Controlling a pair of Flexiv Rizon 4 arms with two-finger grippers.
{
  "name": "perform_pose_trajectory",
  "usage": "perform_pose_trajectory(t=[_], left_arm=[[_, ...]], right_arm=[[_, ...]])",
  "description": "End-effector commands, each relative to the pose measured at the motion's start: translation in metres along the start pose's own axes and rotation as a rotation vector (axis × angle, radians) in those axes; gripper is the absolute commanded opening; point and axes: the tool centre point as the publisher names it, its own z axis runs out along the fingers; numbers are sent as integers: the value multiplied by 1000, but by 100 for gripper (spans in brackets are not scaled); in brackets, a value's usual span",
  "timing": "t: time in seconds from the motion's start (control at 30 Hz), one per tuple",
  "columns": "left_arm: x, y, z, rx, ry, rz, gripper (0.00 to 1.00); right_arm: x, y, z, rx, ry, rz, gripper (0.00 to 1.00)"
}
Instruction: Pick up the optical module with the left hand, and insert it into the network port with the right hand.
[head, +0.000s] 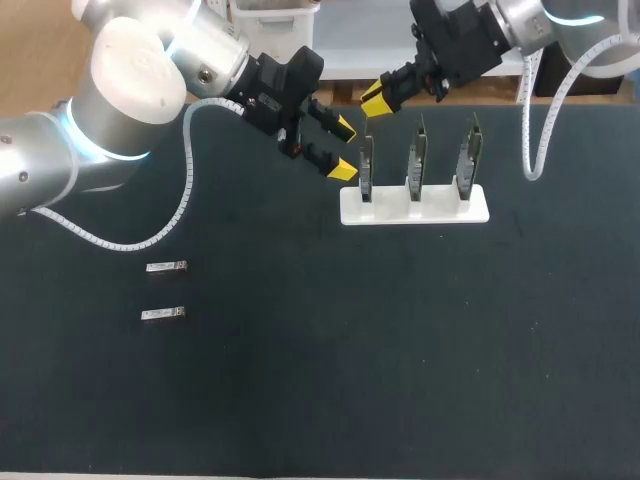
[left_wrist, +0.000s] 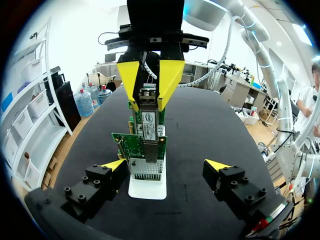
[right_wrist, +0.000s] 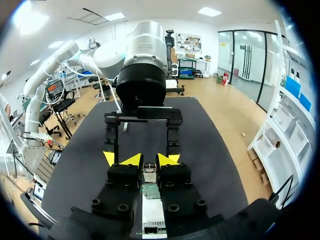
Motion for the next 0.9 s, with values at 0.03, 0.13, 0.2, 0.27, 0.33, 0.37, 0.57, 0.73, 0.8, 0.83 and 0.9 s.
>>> perform_pose_trajectory(t=[0.03,0.13,0.2,0.27,0.33,0.37,0.57,0.73,0.8,0.83,0.9], left_arm=[[-1,2,0,4,5,-1,100],[-1,2,0,4,5,-1,100],[-1,2,0,4,5,-1,100],[-1,2,0,4,5,-1,100],[-1,2,0,4,5,-1,100],[-1,2,0,4,5,-1,100],[-1,2,0,4,5,-1,100],[-1,2,0,4,5,-1,100],[-1,2,0,4,5,-1,100],[-1,2,0,4,5,-1,100],[-1,2,0,4,5,-1,100]], right_arm=[[1,-2,1,-4,-2,5,0],[2,-3,2,-4,-3,8,0],[2,-3,3,-4,-3,9,0],[3,-3,3,-6,-2,11,0],[3,-3,4,-6,-2,12,0],[3,-3,4,-7,-1,12,0],[4,-3,5,-8,1,15,0],[4,-2,5,-6,5,15,0],[4,-2,5,-5,5,16,7],[4,-2,5,-4,5,17,31],[4,-1,5,-2,9,17,100]])
